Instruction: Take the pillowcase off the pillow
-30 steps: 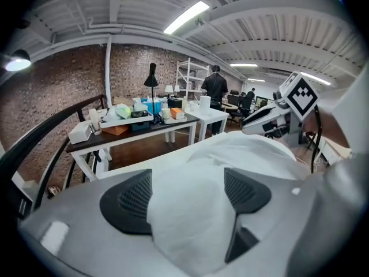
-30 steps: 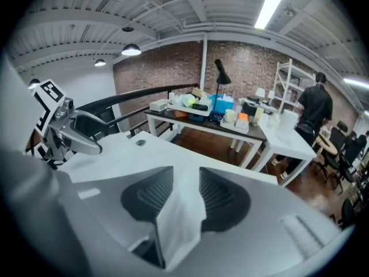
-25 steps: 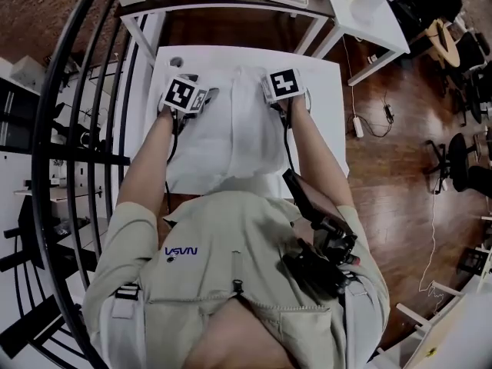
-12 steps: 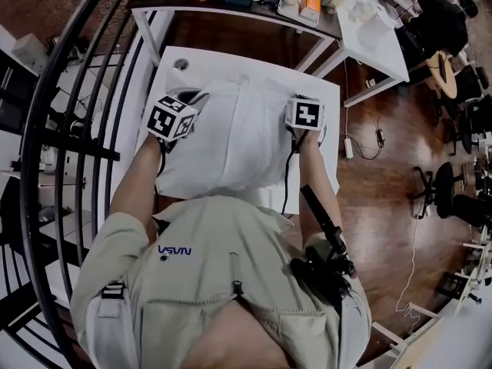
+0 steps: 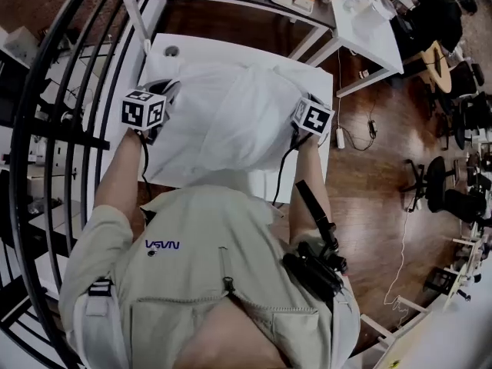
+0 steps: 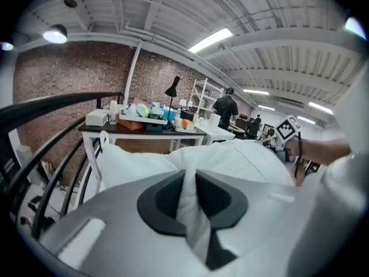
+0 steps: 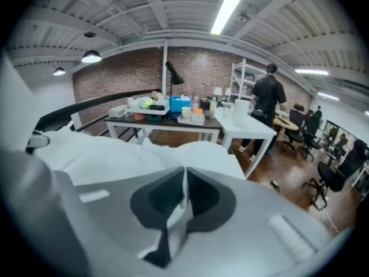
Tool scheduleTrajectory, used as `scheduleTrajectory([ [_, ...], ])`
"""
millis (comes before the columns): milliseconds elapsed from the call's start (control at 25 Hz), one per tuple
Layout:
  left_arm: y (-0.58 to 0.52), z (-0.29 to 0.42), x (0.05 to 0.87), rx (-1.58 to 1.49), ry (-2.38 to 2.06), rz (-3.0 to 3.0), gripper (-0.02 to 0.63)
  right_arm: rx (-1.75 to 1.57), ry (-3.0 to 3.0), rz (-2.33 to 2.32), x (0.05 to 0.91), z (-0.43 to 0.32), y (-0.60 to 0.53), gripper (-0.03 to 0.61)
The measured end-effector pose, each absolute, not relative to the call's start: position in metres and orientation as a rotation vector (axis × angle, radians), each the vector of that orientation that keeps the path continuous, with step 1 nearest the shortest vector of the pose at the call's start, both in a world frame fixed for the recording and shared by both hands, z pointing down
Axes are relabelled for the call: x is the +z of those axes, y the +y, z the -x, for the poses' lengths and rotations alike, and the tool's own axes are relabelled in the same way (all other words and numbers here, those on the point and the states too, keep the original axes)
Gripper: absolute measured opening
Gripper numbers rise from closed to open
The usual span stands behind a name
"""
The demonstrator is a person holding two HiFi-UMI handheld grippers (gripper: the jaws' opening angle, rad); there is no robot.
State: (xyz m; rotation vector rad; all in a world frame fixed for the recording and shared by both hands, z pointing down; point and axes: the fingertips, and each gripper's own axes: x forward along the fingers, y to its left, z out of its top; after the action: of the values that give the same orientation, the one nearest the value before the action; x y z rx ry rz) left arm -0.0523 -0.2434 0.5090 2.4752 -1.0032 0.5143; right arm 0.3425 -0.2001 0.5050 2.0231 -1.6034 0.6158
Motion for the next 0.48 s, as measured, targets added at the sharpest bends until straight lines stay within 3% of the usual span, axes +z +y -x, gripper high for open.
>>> scheduleTrajectory([
  [80, -0.257, 0.038, 0.511, 0.562, -1.019, -2.516, 0.085, 0.596, -1.686, -1.985, 0.509, -0.329, -0.205, 0.022],
  [200, -0.263, 0.036, 0.494, 0.587, -1.072, -2.561, 0.258, 0.607, -1.84, -1.996, 0.491, -0.312, -0.195, 0.139],
  [280, -0.248, 0.045, 0.482, 0.597, -1.079, -2.591, 0.342, 0.636, -1.928, -2.002, 0.48, -0.295, -0.17, 0.161],
  [480, -0.172, 0.046, 0.487, 0.617, -0.973, -2.629, 0.377, 0.677, -2.082, -1.863, 0.475, -0.235, -0.108, 0.197],
])
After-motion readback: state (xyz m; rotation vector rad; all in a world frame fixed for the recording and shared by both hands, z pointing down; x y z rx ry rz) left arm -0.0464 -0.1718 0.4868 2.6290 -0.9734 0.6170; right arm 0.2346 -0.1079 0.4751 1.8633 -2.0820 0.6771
